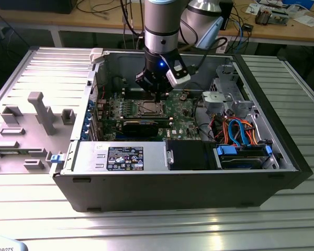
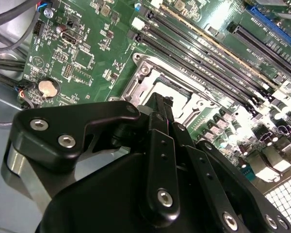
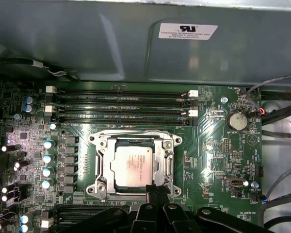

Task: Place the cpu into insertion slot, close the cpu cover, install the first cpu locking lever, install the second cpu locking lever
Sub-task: 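Install the second cpu locking lever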

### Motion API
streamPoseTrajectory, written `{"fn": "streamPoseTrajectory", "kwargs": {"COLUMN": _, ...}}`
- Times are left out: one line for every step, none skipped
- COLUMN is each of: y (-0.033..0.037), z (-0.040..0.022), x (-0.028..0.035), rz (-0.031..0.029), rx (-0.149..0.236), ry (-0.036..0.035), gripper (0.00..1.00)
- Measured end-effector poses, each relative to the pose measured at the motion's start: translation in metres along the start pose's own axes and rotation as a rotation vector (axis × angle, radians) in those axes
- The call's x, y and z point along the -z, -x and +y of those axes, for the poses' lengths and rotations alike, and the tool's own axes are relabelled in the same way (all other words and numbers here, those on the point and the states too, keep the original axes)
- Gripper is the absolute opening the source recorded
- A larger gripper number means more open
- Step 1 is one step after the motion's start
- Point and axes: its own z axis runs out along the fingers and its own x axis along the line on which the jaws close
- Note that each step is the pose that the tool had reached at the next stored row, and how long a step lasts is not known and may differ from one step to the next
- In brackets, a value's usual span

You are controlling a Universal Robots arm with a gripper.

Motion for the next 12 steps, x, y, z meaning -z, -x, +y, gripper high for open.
{"fn": "streamPoseTrajectory", "kwargs": {"y": 0.0, "z": -0.0009, "x": 0.0001, "rz": 0.0, "rx": 0.0, "ry": 0.0, "gripper": 0.11}}
{"fn": "streamPoseTrajectory", "kwargs": {"y": 0.0, "z": -0.0019, "x": 0.0001, "rz": 0.0, "rx": 0.0, "ry": 0.0, "gripper": 0.11}}
{"fn": "streamPoseTrajectory", "kwargs": {"y": 0.0, "z": -0.0019, "x": 0.0001, "rz": 0.0001, "rx": 0.0, "ry": 0.0, "gripper": 0.11}}
{"fn": "streamPoseTrajectory", "kwargs": {"y": 0.0, "z": -0.002, "x": 0.0001, "rz": 0.0001, "rx": 0.0, "ry": -0.0001, "gripper": 0.11}}
{"fn": "streamPoseTrajectory", "kwargs": {"y": 0.0, "z": -0.002, "x": 0.0001, "rz": 0.0, "rx": 0.0, "ry": 0.0, "gripper": 0.11}}
{"fn": "streamPoseTrajectory", "kwargs": {"y": 0.0, "z": -0.0021, "x": 0.0001, "rz": 0.0, "rx": 0.0, "ry": 0.0, "gripper": 0.11}}
{"fn": "streamPoseTrajectory", "kwargs": {"y": 0.0, "z": -0.0021, "x": 0.0002, "rz": 0.0, "rx": 0.0, "ry": -0.0001, "gripper": 0.11}}
{"fn": "streamPoseTrajectory", "kwargs": {"y": 0.0, "z": -0.0022, "x": 0.0002, "rz": 0.0001, "rx": 0.0, "ry": -0.0001, "gripper": 0.11}}
{"fn": "streamPoseTrajectory", "kwargs": {"y": 0.0, "z": -0.0022, "x": 0.0002, "rz": 0.0001, "rx": 0.0, "ry": -0.0001, "gripper": 0.11}}
{"fn": "streamPoseTrajectory", "kwargs": {"y": 0.0, "z": -0.0023, "x": 0.0001, "rz": 0.0001, "rx": 0.0, "ry": 0.0, "gripper": 0.11}}
{"fn": "streamPoseTrajectory", "kwargs": {"y": 0.0, "z": -0.0023, "x": 0.0002, "rz": 0.0, "rx": 0.0, "ry": -0.0001, "gripper": 0.11}}
{"fn": "streamPoseTrajectory", "kwargs": {"y": 0.0, "z": -0.0023, "x": 0.0002, "rz": 0.0004, "rx": 0.0, "ry": -0.0001, "gripper": 0.11}}
